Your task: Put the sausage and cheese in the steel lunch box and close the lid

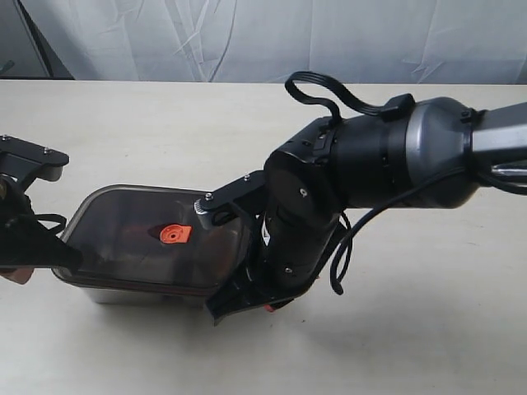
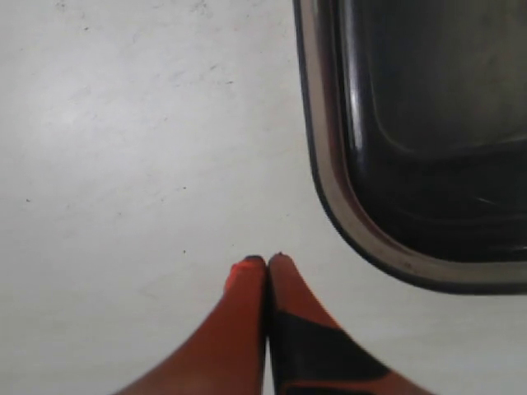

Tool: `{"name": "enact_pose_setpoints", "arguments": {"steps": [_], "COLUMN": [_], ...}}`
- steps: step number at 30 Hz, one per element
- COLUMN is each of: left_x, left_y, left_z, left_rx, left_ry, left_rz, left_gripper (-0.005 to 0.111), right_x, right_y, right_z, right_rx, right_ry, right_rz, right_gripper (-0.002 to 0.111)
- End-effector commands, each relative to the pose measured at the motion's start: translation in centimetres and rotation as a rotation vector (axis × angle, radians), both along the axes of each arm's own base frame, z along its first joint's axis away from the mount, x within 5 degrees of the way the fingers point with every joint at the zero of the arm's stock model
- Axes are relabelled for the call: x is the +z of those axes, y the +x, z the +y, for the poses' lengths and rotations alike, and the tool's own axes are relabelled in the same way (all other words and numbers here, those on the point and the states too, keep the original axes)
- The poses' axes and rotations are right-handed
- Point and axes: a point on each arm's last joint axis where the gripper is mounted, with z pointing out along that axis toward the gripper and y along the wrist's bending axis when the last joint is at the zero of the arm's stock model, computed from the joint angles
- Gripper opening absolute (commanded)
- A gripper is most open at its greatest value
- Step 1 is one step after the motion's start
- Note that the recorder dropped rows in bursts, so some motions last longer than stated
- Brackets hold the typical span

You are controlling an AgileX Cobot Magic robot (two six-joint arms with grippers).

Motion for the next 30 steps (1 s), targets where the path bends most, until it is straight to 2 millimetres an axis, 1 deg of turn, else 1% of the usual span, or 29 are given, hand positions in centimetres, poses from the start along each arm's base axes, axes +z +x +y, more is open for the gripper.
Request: {"name": "enact_pose_setpoints", "arguments": {"steps": [1, 14, 30], "left_x": [-0.26, -0.24, -0.24], "left_y": [0.32, 0.66, 0.67], "left_z": [-0.39, -0.70, -0.79], "left_rx": [-0.008, -0.018, -0.022], "left_ry": [-0.049, -0.082, -0.092], "left_rz": [0.000, -0.037, -0.039], "left_gripper": [0.000, 0.000, 0.000], "right_x": [0.11, 0.14, 0.38], "right_y": [0.12, 0.23, 0.91], "right_z": [0.10, 0.23, 0.84], "right_rx": [0.006, 0.005, -0.012], "right_ry": [0.009, 0.022, 0.094], "right_rz": [-0.009, -0.021, -0.094], "right_gripper": [0.000, 0.000, 0.000]}}
